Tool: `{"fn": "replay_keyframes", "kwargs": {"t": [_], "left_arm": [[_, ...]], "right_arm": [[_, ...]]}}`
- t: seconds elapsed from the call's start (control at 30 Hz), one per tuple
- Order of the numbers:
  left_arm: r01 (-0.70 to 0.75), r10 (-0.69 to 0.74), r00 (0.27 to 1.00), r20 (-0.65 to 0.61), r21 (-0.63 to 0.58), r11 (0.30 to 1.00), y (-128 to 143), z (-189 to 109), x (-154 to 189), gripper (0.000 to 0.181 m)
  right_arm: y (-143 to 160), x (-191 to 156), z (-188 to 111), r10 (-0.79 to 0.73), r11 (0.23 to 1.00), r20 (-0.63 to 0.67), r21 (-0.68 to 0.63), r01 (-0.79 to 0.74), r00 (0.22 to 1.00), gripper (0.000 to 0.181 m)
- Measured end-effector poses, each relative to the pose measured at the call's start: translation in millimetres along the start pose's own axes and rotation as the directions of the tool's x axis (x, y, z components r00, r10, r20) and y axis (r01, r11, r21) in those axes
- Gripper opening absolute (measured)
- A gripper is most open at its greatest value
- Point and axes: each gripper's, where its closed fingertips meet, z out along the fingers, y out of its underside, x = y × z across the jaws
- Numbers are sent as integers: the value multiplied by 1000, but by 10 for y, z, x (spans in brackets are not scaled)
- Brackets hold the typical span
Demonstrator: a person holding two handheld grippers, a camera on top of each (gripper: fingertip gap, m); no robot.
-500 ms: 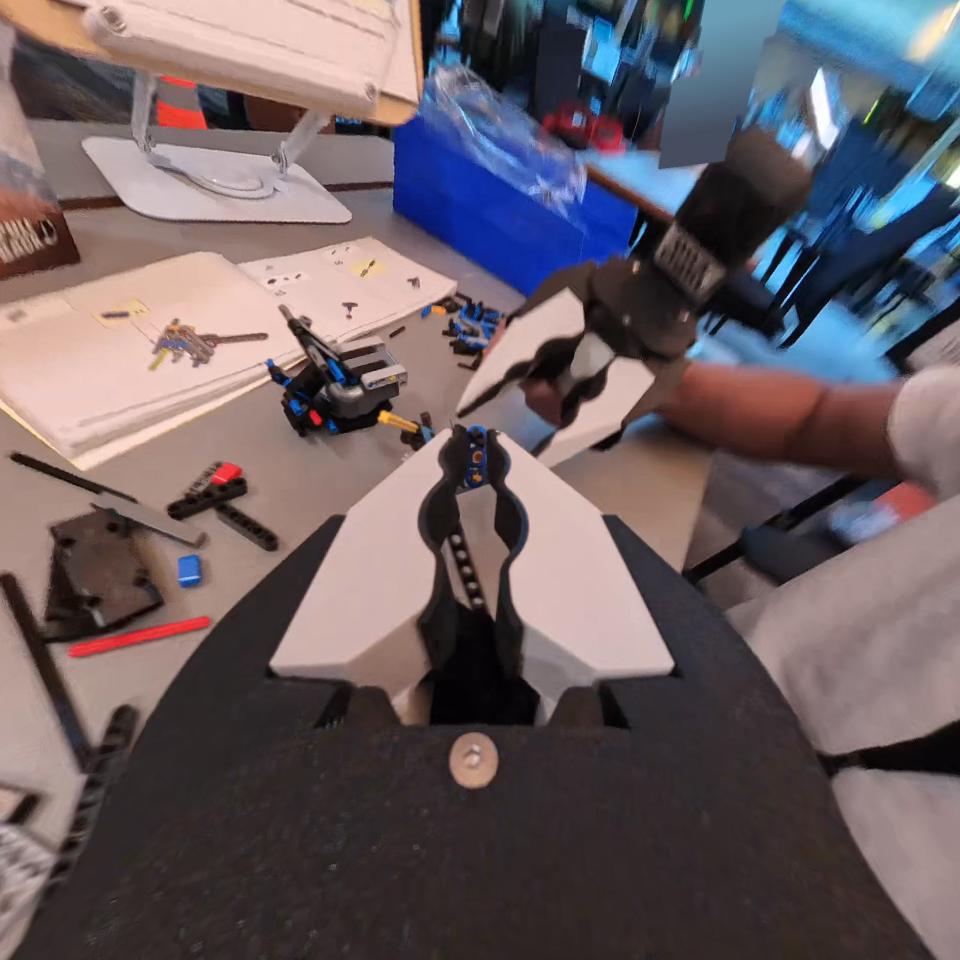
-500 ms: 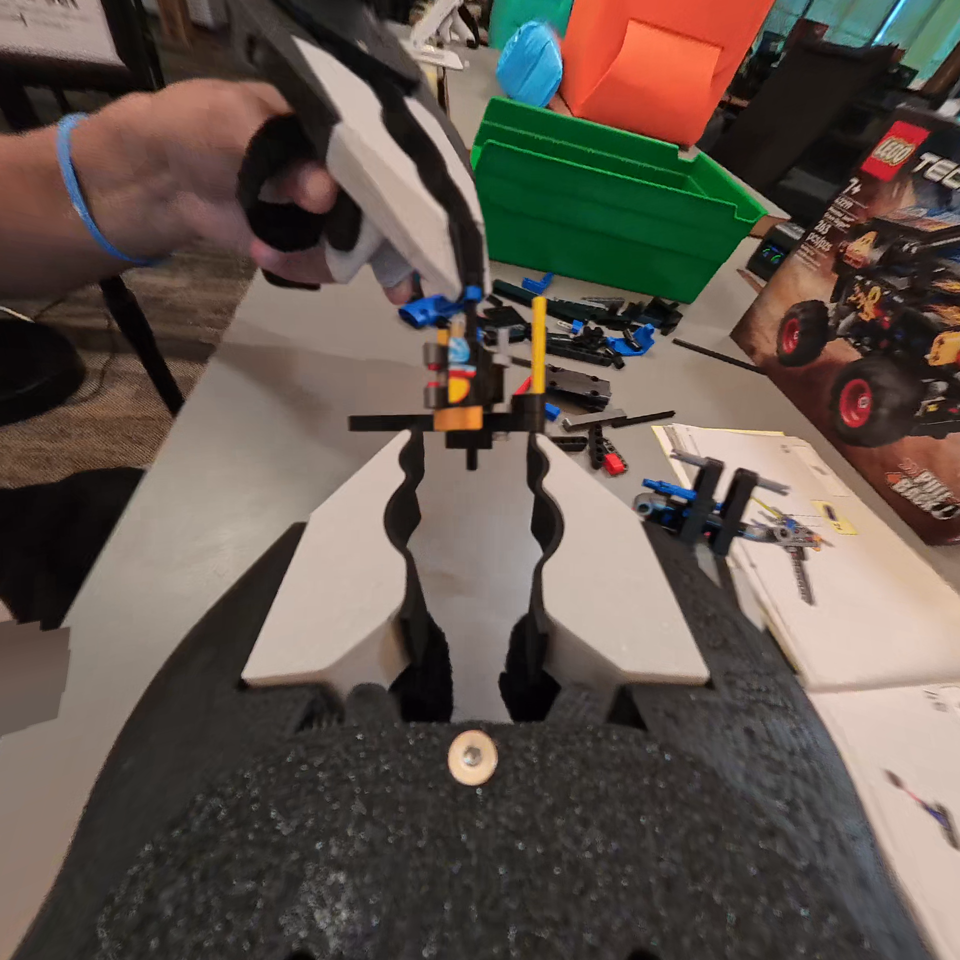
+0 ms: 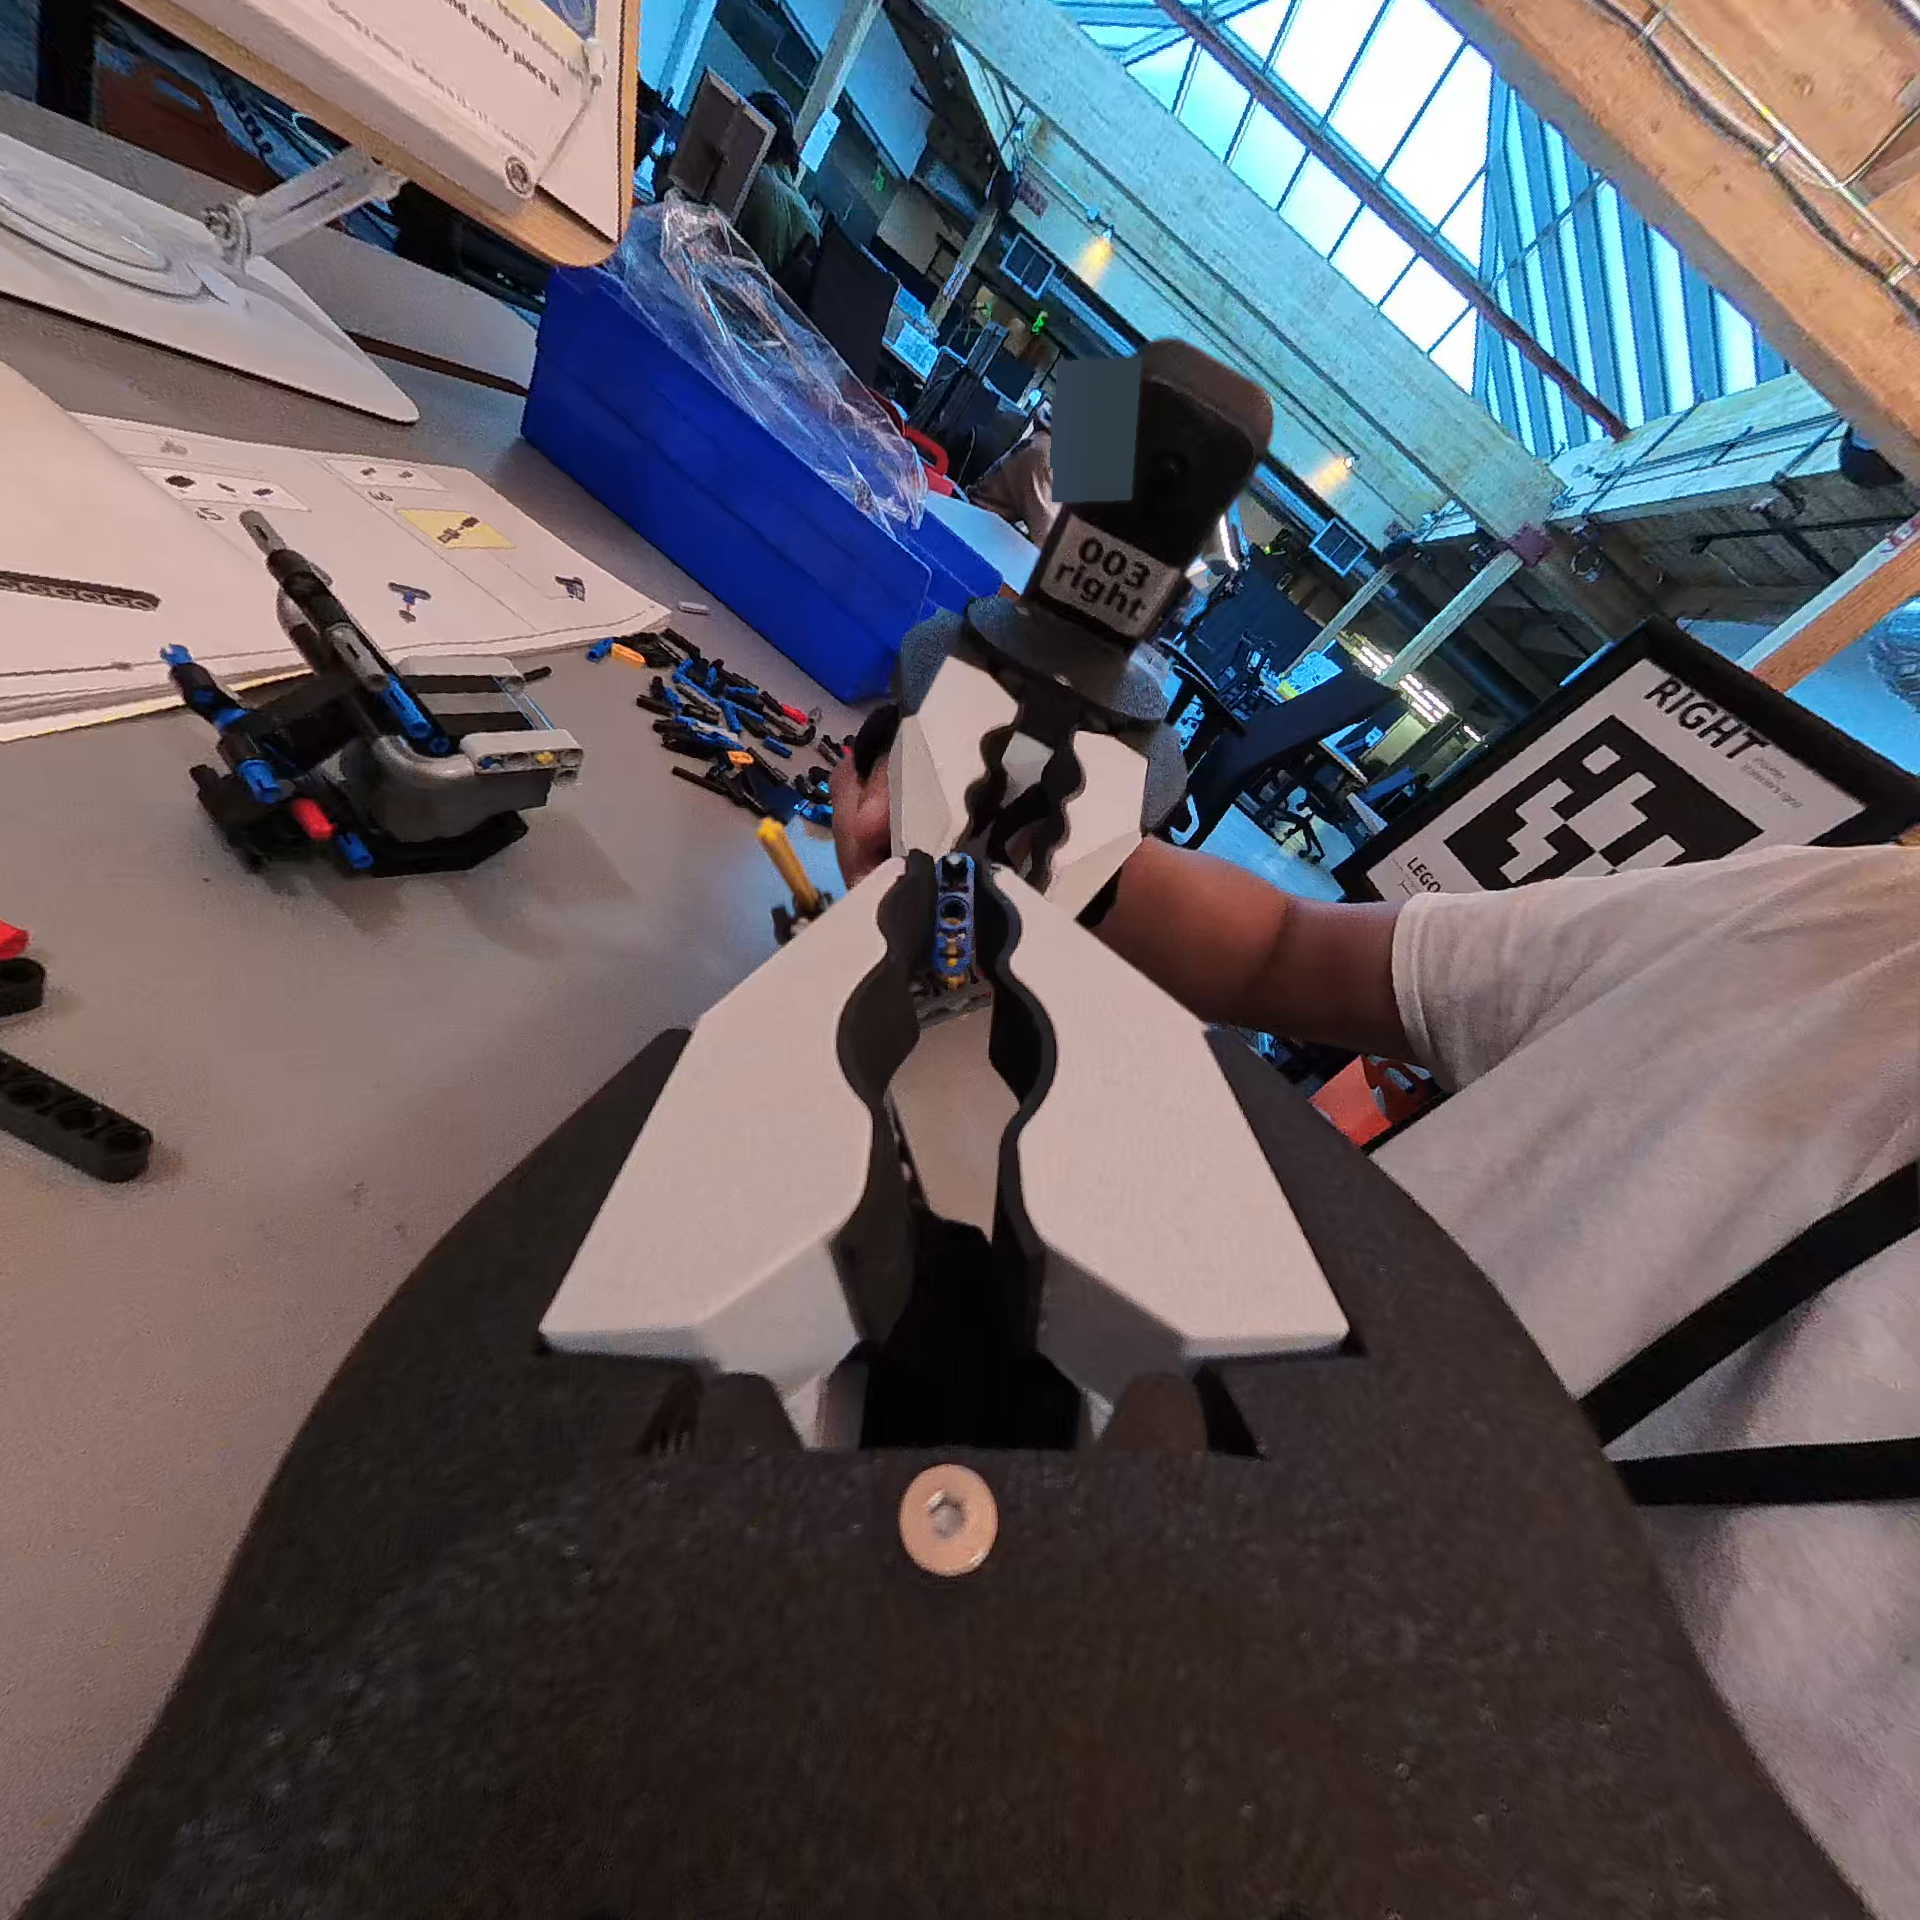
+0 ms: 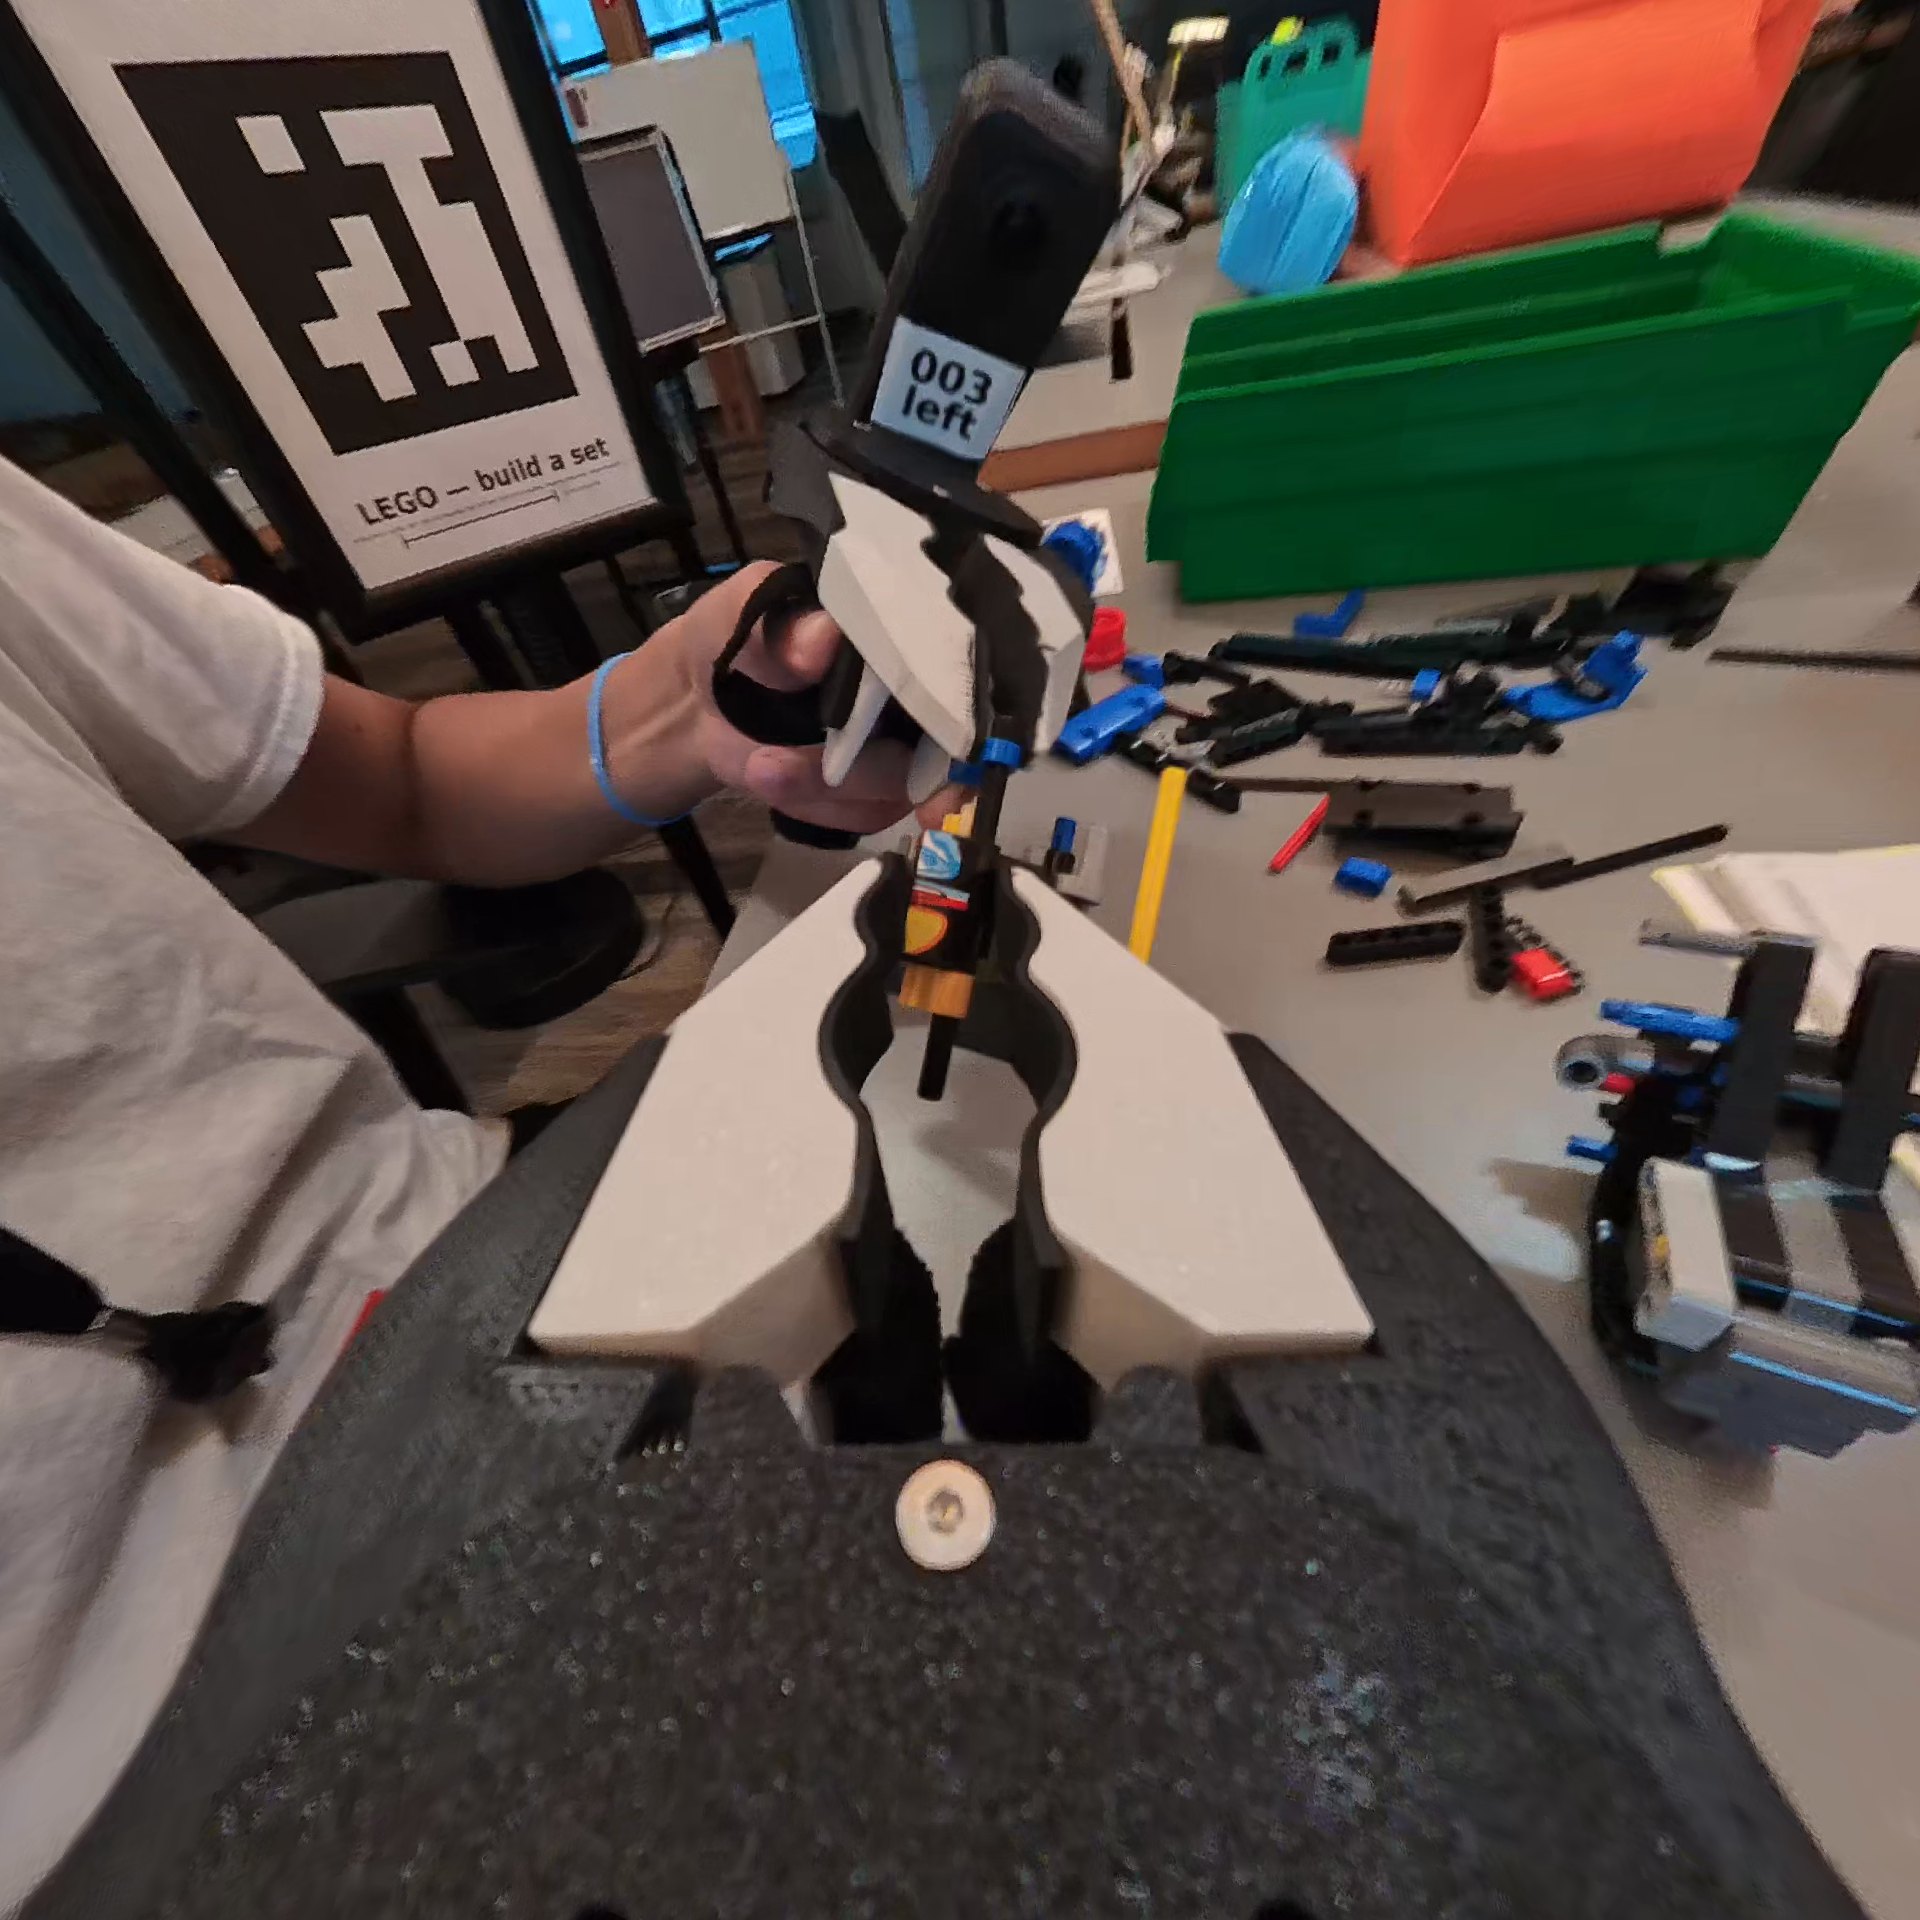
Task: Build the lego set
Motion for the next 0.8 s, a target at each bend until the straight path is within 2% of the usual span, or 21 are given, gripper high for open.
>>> {"fn": "replay_keyframes", "kwargs": {"t": [0.13,0.23,0.33,0.4,0.47,0.53,0.57,0.7,0.8], "left_arm": [[-46,45,999,28,17,999,-31,2,-30,6],[-252,250,957,150,-9,968,-29,-27,-92,14],[-470,468,849,246,-54,881,-8,-50,-90,25],[-588,600,754,267,-131,798,68,-36,-66,31],[-694,745,582,325,-280,664,141,-39,-160,46],[-727,825,389,409,-414,548,97,-86,-299,60],[-725,842,344,415,-453,519,100,-81,-320,69],[-678,854,296,427,-536,503,157,44,-346,84],[-626,849,270,454,-587,514,182,118,-418,93]], "right_arm": [[-53,33,-41,148,989,60,24,-149,987,15],[-85,93,-72,239,969,79,46,-243,968,15],[-84,151,-75,296,952,74,57,-300,952,14],[-88,207,-76,318,944,46,72,-321,947,14],[-78,281,-76,343,936,0,83,-342,939,15],[-75,344,-82,341,937,-56,97,-335,938,15],[-65,368,-83,334,941,-87,93,-326,939,14],[-75,436,-93,249,968,-231,91,-234,941,15],[-97,369,-54,218,975,-253,86,-203,942,14]]}}
